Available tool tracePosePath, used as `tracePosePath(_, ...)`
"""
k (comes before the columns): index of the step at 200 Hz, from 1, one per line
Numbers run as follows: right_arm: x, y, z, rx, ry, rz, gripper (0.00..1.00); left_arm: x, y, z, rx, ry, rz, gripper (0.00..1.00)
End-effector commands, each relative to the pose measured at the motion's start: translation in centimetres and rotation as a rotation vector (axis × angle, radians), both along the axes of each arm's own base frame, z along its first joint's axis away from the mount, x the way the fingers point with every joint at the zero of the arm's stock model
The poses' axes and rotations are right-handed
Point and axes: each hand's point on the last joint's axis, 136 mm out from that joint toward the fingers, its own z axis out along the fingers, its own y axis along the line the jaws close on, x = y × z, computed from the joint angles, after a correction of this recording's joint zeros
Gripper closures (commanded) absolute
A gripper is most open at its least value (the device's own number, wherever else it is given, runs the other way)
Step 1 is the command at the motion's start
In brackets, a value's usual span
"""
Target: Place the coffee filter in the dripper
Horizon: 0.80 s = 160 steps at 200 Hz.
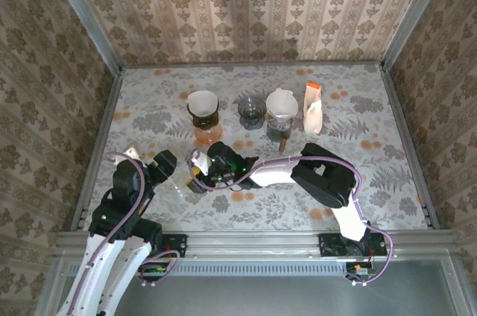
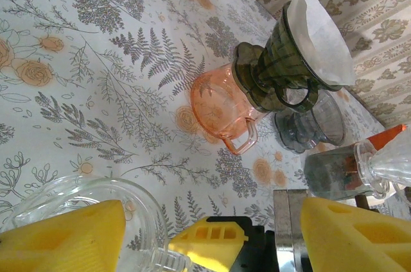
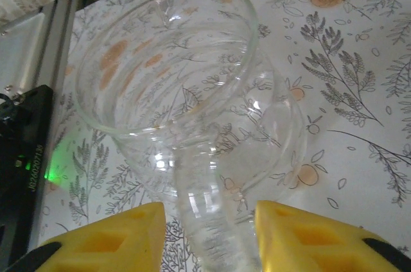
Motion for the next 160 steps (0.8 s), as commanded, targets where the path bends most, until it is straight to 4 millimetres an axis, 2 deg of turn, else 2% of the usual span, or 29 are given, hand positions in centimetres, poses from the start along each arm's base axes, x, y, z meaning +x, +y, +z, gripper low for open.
tracePosePath(1,0.0,-0.1,0.0,-0.025,-0.055,-0.011,0.66,-0.1,0.0,-0.6,-0.016,0.017,0.006,0.26)
tracePosePath(37,-0.8,-0.7,0.5,-0.028,-0.083,-0.023,0.76,-0.1,0.0,-0.7,-0.02,0.017,0.004,0.26)
tracePosePath(60,-1.2,-2.2,0.8,-0.049,-0.121,-0.07,0.8,-0.1,0.0,-0.7,-0.019,0.017,0.002,0.26)
tracePosePath(102,-2.4,-7.7,0.1,-0.142,-0.141,-0.241,0.82,0.4,-0.8,-0.7,-0.039,0.001,-0.032,0.25)
tracePosePath(160,-6.2,-16.1,-1.2,-0.289,-0.09,-0.397,0.81,1.9,-4.4,-2.3,-0.088,0.026,-0.189,0.33)
